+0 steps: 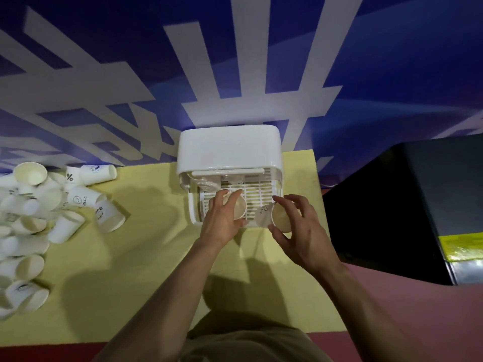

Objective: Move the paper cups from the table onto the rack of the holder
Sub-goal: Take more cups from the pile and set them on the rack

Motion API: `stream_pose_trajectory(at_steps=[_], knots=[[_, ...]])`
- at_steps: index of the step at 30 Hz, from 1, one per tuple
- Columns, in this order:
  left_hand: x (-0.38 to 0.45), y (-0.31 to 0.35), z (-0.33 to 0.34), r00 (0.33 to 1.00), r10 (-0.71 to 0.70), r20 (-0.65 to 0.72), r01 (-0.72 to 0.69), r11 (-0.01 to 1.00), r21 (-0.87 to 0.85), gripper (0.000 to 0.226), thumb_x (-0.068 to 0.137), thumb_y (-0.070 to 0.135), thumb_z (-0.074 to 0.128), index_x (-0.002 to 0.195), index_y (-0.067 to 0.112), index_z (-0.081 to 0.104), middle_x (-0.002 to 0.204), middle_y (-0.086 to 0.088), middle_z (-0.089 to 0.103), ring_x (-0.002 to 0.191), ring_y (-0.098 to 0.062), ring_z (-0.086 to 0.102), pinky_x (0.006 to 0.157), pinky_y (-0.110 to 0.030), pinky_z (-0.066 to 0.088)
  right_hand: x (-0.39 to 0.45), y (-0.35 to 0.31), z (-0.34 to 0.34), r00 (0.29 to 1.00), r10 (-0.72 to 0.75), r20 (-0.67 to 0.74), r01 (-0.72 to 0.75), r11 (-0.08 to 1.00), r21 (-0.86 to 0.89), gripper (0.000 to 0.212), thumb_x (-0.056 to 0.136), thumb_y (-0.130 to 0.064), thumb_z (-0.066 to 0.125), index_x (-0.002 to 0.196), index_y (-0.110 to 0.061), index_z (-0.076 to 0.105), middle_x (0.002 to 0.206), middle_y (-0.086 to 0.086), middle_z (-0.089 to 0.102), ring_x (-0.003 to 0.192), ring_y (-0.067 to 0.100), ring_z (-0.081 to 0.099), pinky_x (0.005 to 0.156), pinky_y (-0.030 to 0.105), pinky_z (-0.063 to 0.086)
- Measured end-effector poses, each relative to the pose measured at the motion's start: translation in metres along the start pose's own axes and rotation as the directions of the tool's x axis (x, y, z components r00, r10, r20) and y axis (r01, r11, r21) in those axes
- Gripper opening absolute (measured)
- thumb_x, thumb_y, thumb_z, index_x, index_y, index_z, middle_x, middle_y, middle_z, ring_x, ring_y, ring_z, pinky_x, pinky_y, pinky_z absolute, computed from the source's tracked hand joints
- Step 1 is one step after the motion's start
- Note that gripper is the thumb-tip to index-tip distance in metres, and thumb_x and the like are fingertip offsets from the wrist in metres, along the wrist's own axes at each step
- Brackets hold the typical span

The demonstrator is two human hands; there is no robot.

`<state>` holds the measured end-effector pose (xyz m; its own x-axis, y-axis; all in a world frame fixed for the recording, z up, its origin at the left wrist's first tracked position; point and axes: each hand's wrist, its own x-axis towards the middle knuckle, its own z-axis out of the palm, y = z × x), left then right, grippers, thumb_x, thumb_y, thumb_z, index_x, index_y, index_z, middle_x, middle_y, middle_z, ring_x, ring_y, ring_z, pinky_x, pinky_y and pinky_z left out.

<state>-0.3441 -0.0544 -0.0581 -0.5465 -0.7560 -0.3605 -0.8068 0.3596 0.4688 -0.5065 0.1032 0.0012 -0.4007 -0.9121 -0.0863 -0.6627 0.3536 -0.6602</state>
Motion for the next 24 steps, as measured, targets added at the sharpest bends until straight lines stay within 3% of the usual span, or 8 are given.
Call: stream_pose_trajectory(at_steps=[5,11,24], knots=[[-0.027,-0.009,-0.021,0.991,-0.009,-0.135,-0.004,0.995,-0.096,0.082,0.084,0.028,0.081,0.153,0.029,0.037,0.148,0.002,0.035,0.139,-0.023,0.032,0.111,-0.042,0.042,0.022,-0.027,0.007,0.991,-0.135,0.022,0.135,0.991,0.023,0.062,0.093,-0.040,0.070,0.148,-0.029,0.044,0.146,-0.005,0.042,0.129,0.021,0.050,0.085,0.046,0.060],[-0.065,-0.029,-0.041,0.973,-0.062,-0.222,0.026,0.987,-0.160,0.069,0.088,0.032,0.077,0.148,0.027,0.043,0.142,0.001,0.040,0.133,-0.024,0.040,0.109,-0.042,0.044,0.052,-0.050,0.032,0.945,-0.289,0.155,0.308,0.944,-0.120,0.064,0.094,-0.031,0.073,0.151,-0.020,0.046,0.152,0.005,0.044,0.133,0.029,0.048,0.078,0.048,0.061],[-0.119,-0.074,-0.052,0.949,-0.123,-0.292,0.060,0.975,-0.216,0.066,0.089,0.033,0.074,0.146,0.033,0.042,0.139,0.006,0.039,0.128,-0.019,0.042,0.107,-0.035,0.042,0.079,-0.049,0.086,0.923,-0.159,0.350,0.255,0.934,-0.250,0.068,0.091,-0.036,0.075,0.150,-0.016,0.047,0.151,0.006,0.046,0.132,0.031,0.051,0.096,0.046,0.054]])
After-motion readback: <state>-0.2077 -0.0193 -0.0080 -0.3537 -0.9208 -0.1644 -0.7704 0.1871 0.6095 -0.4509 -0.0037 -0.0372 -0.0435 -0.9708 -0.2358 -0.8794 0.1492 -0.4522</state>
